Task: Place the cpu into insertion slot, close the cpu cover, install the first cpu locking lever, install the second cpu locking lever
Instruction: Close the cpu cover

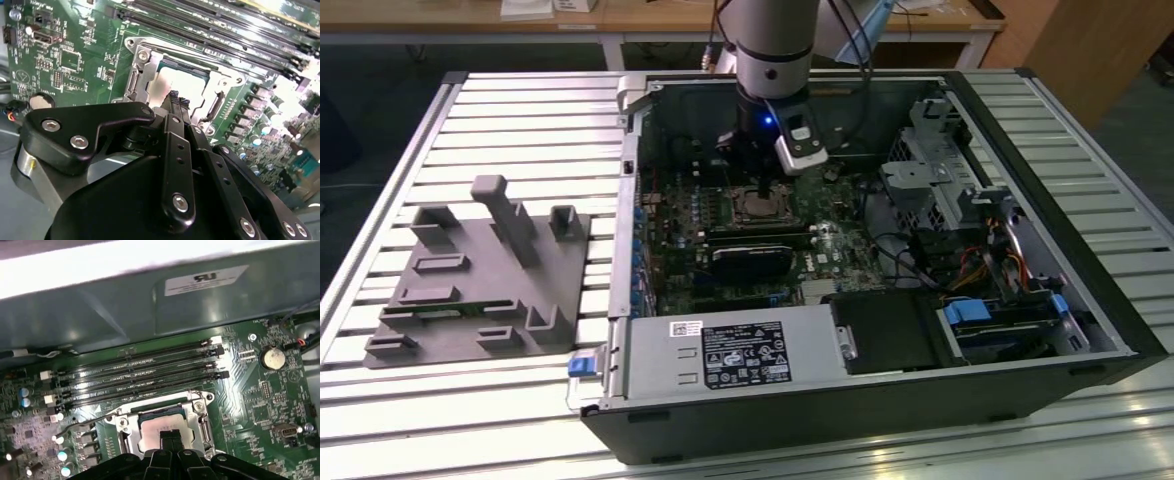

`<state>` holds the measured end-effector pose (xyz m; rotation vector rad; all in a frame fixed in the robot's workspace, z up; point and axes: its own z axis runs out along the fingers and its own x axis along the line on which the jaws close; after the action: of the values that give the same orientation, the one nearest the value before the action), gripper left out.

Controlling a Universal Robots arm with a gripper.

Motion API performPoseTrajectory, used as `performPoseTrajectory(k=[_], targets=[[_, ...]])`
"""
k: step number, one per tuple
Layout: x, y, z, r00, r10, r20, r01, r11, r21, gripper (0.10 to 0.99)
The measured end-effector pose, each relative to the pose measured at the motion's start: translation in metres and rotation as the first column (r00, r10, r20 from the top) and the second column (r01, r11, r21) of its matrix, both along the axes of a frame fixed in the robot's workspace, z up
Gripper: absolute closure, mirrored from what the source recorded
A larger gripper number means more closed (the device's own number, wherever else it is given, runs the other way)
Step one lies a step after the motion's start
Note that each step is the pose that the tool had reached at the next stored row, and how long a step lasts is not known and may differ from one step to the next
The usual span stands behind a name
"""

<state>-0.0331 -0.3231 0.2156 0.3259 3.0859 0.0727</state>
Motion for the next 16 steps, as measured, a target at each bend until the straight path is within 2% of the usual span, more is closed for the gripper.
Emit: performPoseTrajectory(k=[4,8,12,16], targets=[[-0.0004,-0.0024,-0.0006,0.9993,0.036,0.0065,-0.036,0.9993,0.000,0.980],[-0.0030,-0.0080,-0.0008,0.9987,0.050,0.0087,-0.050,0.9988,0.000,0.980],[-0.0036,-0.0086,0.0000,0.9986,0.051,0.0093,-0.051,0.9987,0.000,0.980],[-0.0036,-0.0086,0.0063,0.9986,0.051,0.0097,-0.052,0.9987,0.004,0.980]])
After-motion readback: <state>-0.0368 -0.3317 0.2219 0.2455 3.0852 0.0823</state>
